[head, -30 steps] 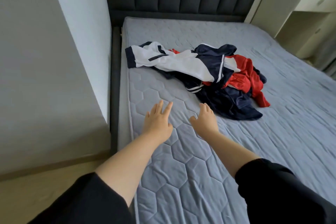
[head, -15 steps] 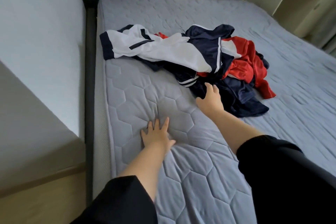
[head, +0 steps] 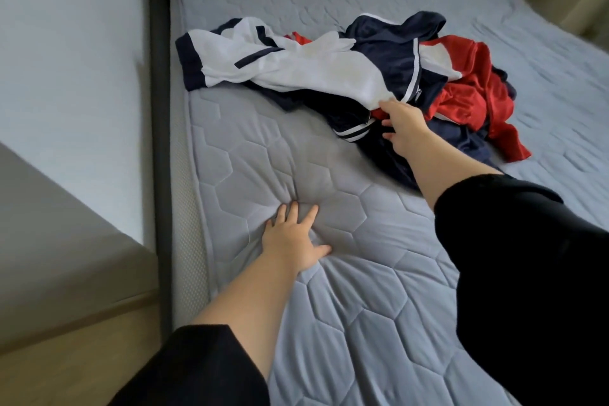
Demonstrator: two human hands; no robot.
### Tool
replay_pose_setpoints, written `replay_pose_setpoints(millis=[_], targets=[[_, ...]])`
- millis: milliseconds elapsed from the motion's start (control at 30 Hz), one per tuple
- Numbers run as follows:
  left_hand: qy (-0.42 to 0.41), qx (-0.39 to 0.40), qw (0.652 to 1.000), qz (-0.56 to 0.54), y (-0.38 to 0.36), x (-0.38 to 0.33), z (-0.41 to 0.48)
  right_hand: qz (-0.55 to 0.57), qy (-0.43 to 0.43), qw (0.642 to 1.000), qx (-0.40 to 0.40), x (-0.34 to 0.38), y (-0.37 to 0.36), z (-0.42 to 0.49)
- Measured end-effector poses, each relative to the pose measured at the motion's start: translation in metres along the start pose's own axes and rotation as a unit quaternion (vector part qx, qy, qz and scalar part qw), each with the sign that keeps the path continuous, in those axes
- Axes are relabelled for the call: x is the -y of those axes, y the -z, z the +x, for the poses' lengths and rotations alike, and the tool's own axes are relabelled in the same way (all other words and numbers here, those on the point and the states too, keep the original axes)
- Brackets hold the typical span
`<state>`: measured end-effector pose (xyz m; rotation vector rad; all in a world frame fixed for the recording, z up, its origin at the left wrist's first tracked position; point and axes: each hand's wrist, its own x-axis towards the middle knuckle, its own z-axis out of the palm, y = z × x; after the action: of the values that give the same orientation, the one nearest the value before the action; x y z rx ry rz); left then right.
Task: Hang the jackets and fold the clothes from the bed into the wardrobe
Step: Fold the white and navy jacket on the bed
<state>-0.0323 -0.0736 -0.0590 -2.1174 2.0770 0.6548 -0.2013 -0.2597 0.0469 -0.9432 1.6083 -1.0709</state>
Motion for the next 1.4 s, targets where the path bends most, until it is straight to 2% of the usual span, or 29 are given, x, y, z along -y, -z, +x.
replay_pose_setpoints(millis=[67,100,133,167,233,267,300,333,400,467,533,567,633,700,733,767,800,833,867,900,933,967,1033,1133,1200,1300,1400], targets=[[-0.003,0.004,1.000,-0.004,0.001,0.001,0.001,0.049,0.009,0.998,-0.049,0.006,-0.001,-0.001],[-0.006,0.010,1.000,-0.008,0.002,0.002,0.001,0.011,0.030,0.996,-0.082,0.010,0.003,-0.005],[-0.011,0.017,1.000,-0.012,0.003,0.004,0.001,-0.100,0.037,0.990,-0.092,0.011,0.006,-0.007],[-0.016,0.024,0.999,-0.014,0.002,0.005,0.001,-0.159,0.027,0.983,-0.090,0.017,0.011,-0.017],[-0.029,0.036,0.999,-0.017,0.000,0.010,-0.004,-0.381,0.077,0.915,-0.109,0.014,0.015,-0.025],[-0.034,0.045,0.998,-0.022,-0.002,0.012,-0.009,-0.375,0.054,0.920,-0.097,0.009,0.016,-0.028],[-0.036,0.052,0.998,-0.031,-0.003,0.014,-0.013,-0.301,0.018,0.950,-0.080,0.009,0.017,-0.034],[-0.036,0.058,0.997,-0.044,-0.003,0.015,-0.018,-0.173,-0.031,0.982,-0.068,0.007,0.016,-0.047],[-0.035,0.071,0.994,-0.079,-0.001,0.017,-0.028,-0.170,0.001,0.985,-0.041,-0.009,0.010,-0.075],[-0.029,0.073,0.986,-0.144,0.003,0.019,-0.042,-0.275,0.119,0.954,0.019,-0.035,0.006,-0.110],[-0.009,0.054,0.960,-0.275,0.004,0.021,-0.060,-0.337,0.205,0.904,0.163,-0.058,0.006,-0.148],[0.004,0.035,0.932,-0.361,0.003,0.023,-0.071,-0.363,0.216,0.872,0.249,-0.065,0.009,-0.168],[0.041,-0.018,0.846,-0.531,0.001,0.024,-0.093,-0.438,0.209,0.775,0.404,-0.072,0.019,-0.203],[0.085,-0.050,0.723,-0.684,0.000,0.021,-0.113,-0.508,0.173,0.668,0.516,-0.073,0.031,-0.230],[0.101,-0.039,0.647,-0.755,0.000,0.019,-0.119,-0.537,0.134,0.633,0.540,-0.072,0.038,-0.239],[0.118,-0.017,0.583,-0.804,0.000,0.018,-0.127,-0.549,0.105,0.628,0.541,-0.073,0.043,-0.245],[0.132,0.005,0.549,-0.826,0.000,0.015,-0.136,-0.545,0.095,0.655,0.514,-0.073,0.047,-0.251],[0.136,0.019,0.560,-0.817,-0.002,0.013,-0.140,-0.535,0.106,0.704,0.455,-0.075,0.048,-0.251],[0.137,0.022,0.594,-0.792,-0.005,0.008,-0.147,-0.520,0.133,0.759,0.369,-0.079,0.050,-0.252],[0.141,0.013,0.632,-0.762,-0.007,0.002,-0.152,-0.508,0.161,0.800,0.276,-0.085,0.051,-0.251],[0.153,-0.004,0.652,-0.743,-0.009,-0.004,-0.157,-0.504,0.178,0.821,0.202,-0.090,0.052,-0.252],[0.166,-0.020,0.658,-0.734,-0.007,-0.008,-0.163,-0.518,0.165,0.823,0.163,-0.096,0.054,-0.254],[0.158,-0.020,0.667,-0.728,-0.001,-0.010,-0.173,-0.540,0.095,0.816,0.182,-0.111,0.060,-0.261],[0.123,0.056,0.733,-0.666,0.001,-0.002,-0.191,-0.519,0.092,0.825,0.205,-0.131,0.067,-0.268],[0.152,0.079,0.765,-0.621,-0.005,0.002,-0.201,-0.514,0.110,0.818,0.234,-0.137,0.073,-0.271],[0.209,0.016,0.783,-0.586,-0.016,0.002,-0.206,-0.511,0.125,0.799,0.292,-0.135,0.087,-0.272],[0.200,-0.076,0.856,-0.471,-0.026,-0.002,-0.205,-0.504,0.135,0.801,0.294,-0.128,0.095,-0.271]])
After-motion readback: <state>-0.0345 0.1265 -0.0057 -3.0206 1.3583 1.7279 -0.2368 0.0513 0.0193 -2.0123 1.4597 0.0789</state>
